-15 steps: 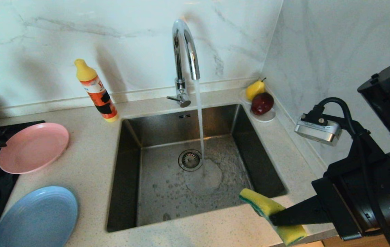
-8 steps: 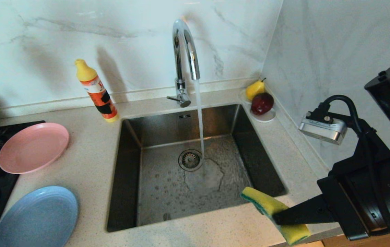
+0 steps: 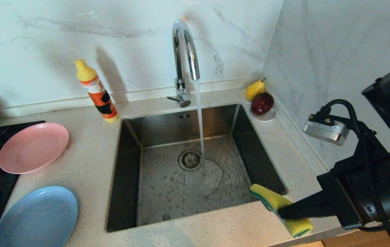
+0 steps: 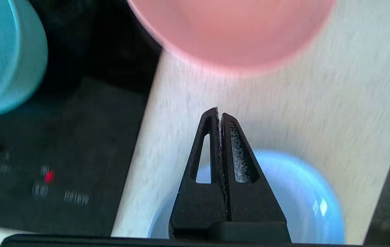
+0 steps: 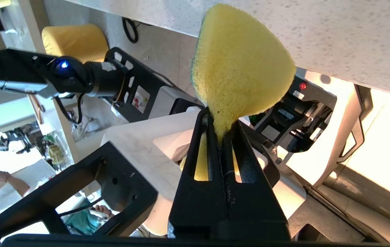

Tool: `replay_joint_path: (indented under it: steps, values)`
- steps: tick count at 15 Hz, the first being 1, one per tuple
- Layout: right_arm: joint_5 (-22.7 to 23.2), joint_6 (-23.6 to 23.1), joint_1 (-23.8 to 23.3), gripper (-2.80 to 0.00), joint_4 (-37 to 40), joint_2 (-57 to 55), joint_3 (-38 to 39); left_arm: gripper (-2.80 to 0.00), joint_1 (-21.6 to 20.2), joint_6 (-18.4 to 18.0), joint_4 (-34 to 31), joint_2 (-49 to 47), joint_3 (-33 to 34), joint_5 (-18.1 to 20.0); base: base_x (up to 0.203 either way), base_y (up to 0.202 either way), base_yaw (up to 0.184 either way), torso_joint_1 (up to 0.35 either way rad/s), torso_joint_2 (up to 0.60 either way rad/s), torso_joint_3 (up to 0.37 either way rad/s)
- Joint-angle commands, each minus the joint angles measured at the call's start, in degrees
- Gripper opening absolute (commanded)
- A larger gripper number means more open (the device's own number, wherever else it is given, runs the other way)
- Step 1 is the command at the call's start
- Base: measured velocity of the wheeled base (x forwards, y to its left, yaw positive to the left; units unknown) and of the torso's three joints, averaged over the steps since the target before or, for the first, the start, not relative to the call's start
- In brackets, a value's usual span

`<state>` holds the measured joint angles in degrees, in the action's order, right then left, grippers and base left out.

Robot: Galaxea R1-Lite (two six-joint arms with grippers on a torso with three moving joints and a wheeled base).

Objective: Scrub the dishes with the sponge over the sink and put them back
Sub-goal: Wash the plate

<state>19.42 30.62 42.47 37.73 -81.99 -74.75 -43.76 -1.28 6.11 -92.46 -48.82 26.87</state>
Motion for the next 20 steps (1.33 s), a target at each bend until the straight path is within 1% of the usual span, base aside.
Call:
replay_joint_path:
  steps: [1, 4, 5, 6, 7, 8, 11, 13, 14, 16, 19, 20]
  values:
    - [0.18, 0.14, -0.63, -2.8, -0.02, -0.01, 0.57, -2.8, -0.02, -3.3, 0.04, 2.86, 4.16, 0.05, 0.0, 0.0, 0.0, 0.0, 0.0, 0.0]
    - [0.18, -0.04, -1.07, -2.8, -0.11, -0.1, 1.1, -2.8, -0.09, -9.4, 0.46, 3.51, 8.33, -0.55, 0.0, 0.0, 0.0, 0.0, 0.0, 0.0]
    - [0.18, -0.04, -1.25, -2.8, -0.11, -0.01, 1.1, -2.8, -0.09, -9.94, 0.57, 3.08, 8.47, -1.44, 0.0, 0.0, 0.0, 0.0, 0.0, 0.0]
    - [0.27, -0.04, -1.34, -2.8, -0.11, -0.1, 1.1, -1.57, -0.09, -10.13, 0.67, 2.42, 8.44, -2.19, 0.0, 0.0, 0.0, 0.0, 0.0, 0.0]
    - [0.27, -0.04, -1.34, -2.8, -0.11, -0.15, 1.1, 0.0, -0.09, -10.59, 0.66, 1.51, 8.39, -3.03, 0.0, 0.0, 0.0, 0.0, 0.0, 0.0]
    - [0.27, -0.04, -1.34, -2.8, -0.11, -0.36, 1.1, 0.0, -0.09, -10.76, 0.32, 0.69, 8.3, -3.47, 0.0, 0.0, 0.0, 0.0, 0.0, 0.0]
    - [0.27, 0.05, -1.43, -2.8, -0.2, -1.12, 1.1, 0.0, -0.18, -9.62, 0.03, -1.43, 8.51, -2.99, 0.0, 0.0, 0.0, 0.0, 0.0, 0.0]
    - [0.27, 0.05, -1.43, -2.8, -0.2, -1.24, 0.92, 0.0, -0.26, -7.11, 0.04, -3.15, 8.54, -3.03, 0.0, 0.0, 0.0, 0.0, 0.0, 0.0]
    - [0.27, 0.05, -1.43, -2.8, -0.2, -1.33, 0.94, 0.0, -0.26, -6.63, 0.06, -3.86, 8.79, -3.02, 0.0, 0.0, 0.0, 0.0, 0.0, 0.0]
    - [0.27, 0.09, -1.43, -2.8, -0.2, -1.46, 1.28, 0.0, -0.27, -6.71, 0.13, -4.96, 10.3, -2.84, 0.0, 0.0, 0.0, 0.0, 0.0, 0.0]
    - [0.27, 0.05, -1.44, -2.8, -0.2, -1.5, 1.19, 0.0, -0.27, -6.07, 0.04, -5.42, 11.51, -0.74, 0.0, 0.0, 0.0, 0.0, 0.0, 0.0]
    - [0.27, 0.05, -1.45, -2.8, -0.2, -1.5, 1.1, 0.0, -0.24, -5.54, 0.04, -5.54, 11.43, -0.56, 0.0, 0.0, 0.0, 0.0, 0.0, 0.0]
